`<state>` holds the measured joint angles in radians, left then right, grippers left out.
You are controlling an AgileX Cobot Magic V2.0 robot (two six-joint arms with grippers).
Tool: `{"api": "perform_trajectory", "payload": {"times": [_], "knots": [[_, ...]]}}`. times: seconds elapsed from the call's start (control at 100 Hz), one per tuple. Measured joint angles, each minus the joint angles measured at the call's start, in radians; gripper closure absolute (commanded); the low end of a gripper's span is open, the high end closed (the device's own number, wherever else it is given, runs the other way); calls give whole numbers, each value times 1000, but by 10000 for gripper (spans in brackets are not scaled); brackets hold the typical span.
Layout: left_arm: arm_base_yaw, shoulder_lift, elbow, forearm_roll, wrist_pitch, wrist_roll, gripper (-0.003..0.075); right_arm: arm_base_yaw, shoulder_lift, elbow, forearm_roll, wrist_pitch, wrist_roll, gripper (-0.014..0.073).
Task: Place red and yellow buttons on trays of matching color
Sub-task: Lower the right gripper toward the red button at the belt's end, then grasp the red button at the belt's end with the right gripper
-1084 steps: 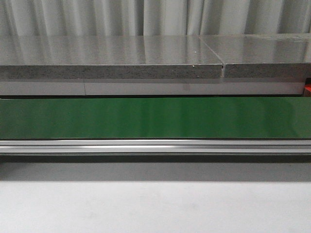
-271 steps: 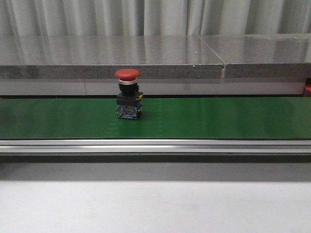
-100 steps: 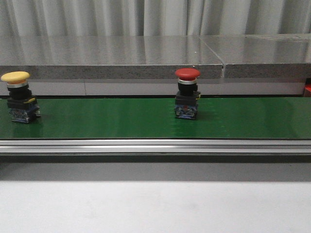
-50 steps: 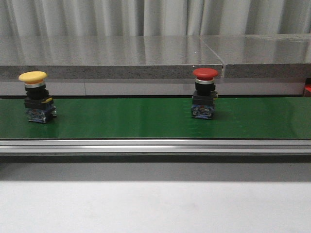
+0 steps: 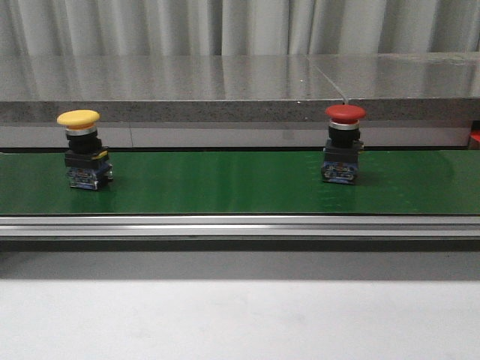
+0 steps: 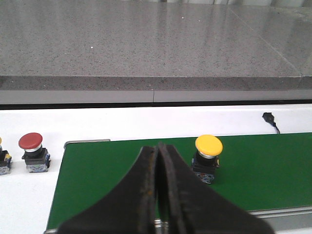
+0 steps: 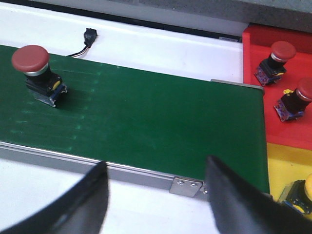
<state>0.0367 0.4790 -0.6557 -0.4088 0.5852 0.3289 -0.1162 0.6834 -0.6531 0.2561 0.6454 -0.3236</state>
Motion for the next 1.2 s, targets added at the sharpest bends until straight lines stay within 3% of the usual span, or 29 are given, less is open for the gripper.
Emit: {"api": "perform_trajectory", "payload": {"times": [0.24,0.41,0.78,1.2], "knots": [[0,0,0,0,0,0,739,0,55,-16,52,6,0,-49],[0,0,0,0,0,0,739,15,229,-92,56,39,0,-49],[0,0,2,0,0,0,739,158,589,-273,60,47,-16,-49],[0,0,2,0,0,0,739,210,822,-413,60,3,-24,-48]]}}
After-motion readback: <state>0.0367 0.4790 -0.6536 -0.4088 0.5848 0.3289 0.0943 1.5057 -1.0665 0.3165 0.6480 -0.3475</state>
